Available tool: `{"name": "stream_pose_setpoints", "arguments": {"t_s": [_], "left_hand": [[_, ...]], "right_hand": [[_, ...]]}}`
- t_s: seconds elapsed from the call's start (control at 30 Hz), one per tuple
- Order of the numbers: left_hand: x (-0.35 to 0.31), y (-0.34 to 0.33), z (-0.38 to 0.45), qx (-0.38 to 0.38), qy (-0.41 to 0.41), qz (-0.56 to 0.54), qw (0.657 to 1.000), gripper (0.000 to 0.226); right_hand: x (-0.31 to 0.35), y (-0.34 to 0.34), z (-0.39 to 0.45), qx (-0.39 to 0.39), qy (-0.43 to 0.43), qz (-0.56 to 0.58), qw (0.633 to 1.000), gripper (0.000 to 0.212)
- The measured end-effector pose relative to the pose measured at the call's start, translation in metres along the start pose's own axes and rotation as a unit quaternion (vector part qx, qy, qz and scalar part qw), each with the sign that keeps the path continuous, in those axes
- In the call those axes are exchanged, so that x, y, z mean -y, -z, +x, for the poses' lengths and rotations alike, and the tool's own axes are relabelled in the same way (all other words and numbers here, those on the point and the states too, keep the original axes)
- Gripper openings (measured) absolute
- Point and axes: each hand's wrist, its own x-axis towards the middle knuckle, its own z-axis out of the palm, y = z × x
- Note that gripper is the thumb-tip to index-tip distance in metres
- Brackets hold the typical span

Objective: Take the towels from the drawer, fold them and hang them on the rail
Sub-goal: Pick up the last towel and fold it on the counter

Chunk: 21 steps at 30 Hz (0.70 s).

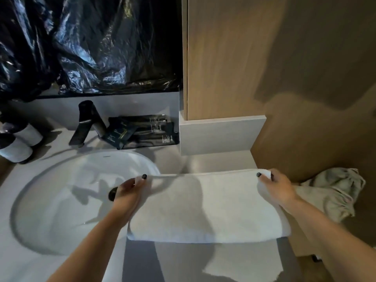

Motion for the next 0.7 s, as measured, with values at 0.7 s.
{"name": "stream_pose_setpoints", "arguments": {"t_s": [0.7], "left_hand": [[0.013,-0.026,0.033,-0.09,0.005,0.058,0.994,0.016]], "right_hand": [[0.002,-0.037,-0.002,-0.117,0.016,-0.113,0.987,0.021]]}}
